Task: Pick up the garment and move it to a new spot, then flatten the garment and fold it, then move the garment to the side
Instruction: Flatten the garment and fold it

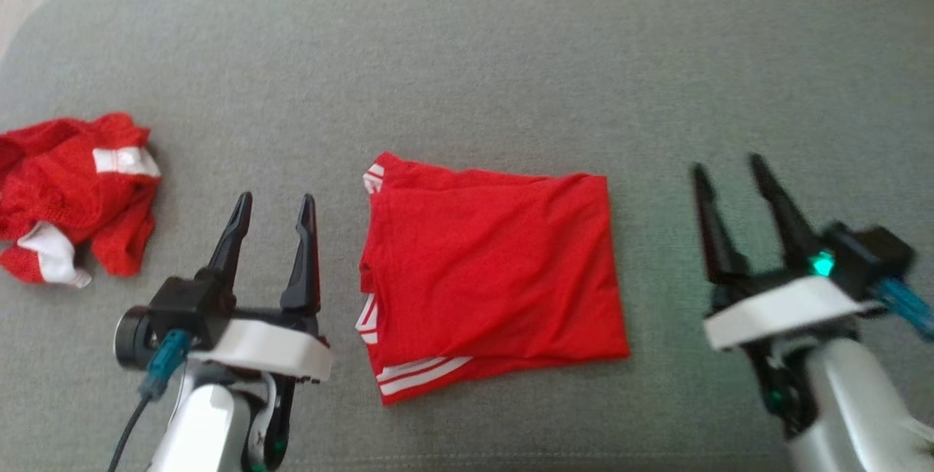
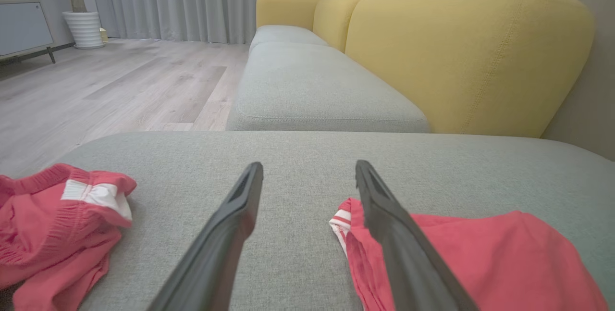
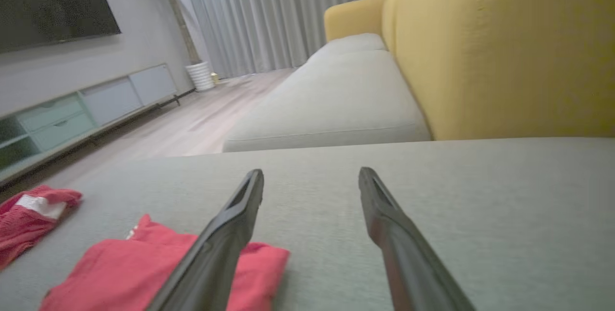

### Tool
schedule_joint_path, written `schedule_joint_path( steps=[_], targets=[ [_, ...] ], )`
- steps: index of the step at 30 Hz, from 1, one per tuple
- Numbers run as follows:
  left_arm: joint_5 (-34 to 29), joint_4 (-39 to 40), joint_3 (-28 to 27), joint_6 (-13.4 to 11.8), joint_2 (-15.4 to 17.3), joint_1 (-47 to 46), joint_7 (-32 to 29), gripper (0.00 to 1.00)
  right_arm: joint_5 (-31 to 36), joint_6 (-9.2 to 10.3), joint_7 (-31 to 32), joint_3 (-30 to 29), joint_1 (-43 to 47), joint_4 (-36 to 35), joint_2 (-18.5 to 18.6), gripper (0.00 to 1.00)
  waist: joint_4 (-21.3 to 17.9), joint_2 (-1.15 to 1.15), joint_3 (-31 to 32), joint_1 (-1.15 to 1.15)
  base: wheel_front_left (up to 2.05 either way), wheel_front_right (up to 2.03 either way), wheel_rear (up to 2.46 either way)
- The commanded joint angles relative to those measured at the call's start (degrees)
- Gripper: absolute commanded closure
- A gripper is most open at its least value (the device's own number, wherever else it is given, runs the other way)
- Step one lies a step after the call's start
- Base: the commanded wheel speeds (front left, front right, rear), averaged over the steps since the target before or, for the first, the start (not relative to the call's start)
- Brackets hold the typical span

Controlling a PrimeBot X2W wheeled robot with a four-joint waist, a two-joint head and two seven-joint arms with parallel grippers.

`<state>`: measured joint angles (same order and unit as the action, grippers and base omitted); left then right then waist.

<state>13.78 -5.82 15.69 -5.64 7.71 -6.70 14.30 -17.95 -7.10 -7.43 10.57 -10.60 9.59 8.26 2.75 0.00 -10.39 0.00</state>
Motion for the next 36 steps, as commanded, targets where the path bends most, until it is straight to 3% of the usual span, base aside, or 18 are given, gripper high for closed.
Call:
schedule_joint_path(
  steps=[1, 6, 12, 22, 36],
  targets=[
    [-0.2, 2.3, -2.5, -0.6, 1.3, -0.4, 0.7, 0.0, 1.8, -0.39, 1.1, -1.5, 1.1, -4.3, -0.6, 0.0, -0.8, 0.0, 1.2, 0.0, 0.0, 0.0, 0.0],
    [-0.1, 3.3, -3.3, -0.8, 1.9, 1.5, 0.7, 0.0, 5.5, -0.39, 4.3, -7.8, 6.5, -10.9, -1.8, 0.0, -1.5, 0.0, 3.4, 0.0, 0.0, 0.0, 0.0],
    [-0.1, 3.2, -3.9, -1.3, 2.7, 4.4, 0.7, 0.0, 6.8, -0.39, 6.9, -10.5, 11.5, -15.0, -3.0, 0.0, -1.9, 0.0, 6.4, 0.0, 0.0, 0.0, 0.0],
    [0.2, 3.9, -3.1, -1.7, 3.6, 9.0, -0.7, 0.0, 7.9, -0.39, 9.3, -10.8, 17.2, -18.9, -4.0, 0.0, -2.1, 0.0, 10.5, 0.0, 0.0, 0.0, 0.0],
    [0.3, 4.3, -2.0, -2.3, 3.9, 10.5, -2.0, 0.0, 8.4, -0.39, 11.0, -10.5, 19.1, -20.7, -4.3, 0.0, -2.1, 0.0, 11.4, 0.0, 0.0, 0.0, 0.0]
  ],
)
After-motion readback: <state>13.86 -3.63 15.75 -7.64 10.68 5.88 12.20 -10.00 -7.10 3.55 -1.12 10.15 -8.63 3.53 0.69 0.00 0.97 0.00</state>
